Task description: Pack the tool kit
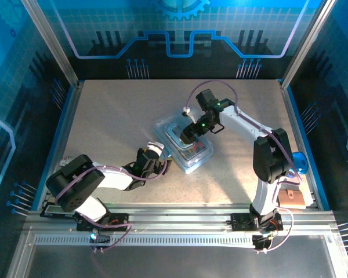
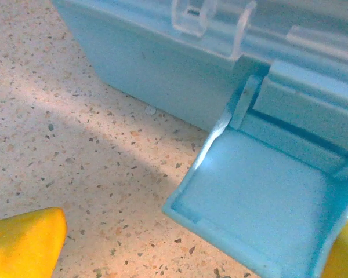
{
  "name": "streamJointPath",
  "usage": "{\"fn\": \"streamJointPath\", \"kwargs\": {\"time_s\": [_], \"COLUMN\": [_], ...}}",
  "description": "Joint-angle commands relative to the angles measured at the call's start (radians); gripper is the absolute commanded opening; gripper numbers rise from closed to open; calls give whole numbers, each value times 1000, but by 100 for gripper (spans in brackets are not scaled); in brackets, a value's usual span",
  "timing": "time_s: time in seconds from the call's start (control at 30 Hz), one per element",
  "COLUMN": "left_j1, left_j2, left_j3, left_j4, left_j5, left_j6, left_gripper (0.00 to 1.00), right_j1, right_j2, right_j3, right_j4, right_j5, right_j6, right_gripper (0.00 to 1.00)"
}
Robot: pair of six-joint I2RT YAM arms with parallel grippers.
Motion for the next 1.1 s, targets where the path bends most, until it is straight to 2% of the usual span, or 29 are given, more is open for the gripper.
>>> {"fn": "streamJointPath", "kwargs": {"time_s": [0.0, 0.8, 0.93, 1.07], "left_j1": [29, 29, 36, 87], "left_j2": [-59, -123, -157, -208], "left_j3": [-3, 21, 4, -15], "left_j4": [6, -67, -98, -165], "left_j5": [-83, -63, -1, 144], "left_j6": [-28, -15, -110, -296], "left_gripper": [99, 99, 99, 99], "right_j1": [-3, -5, -4, -6], "right_j2": [46, 49, 48, 46], "right_j3": [-57, -62, -60, -63], "right_j4": [-140, -133, -134, -134], "right_j5": [36, 25, 26, 27], "right_j6": [-40, -42, -42, -45], "right_gripper": [100, 100, 100, 100]}}
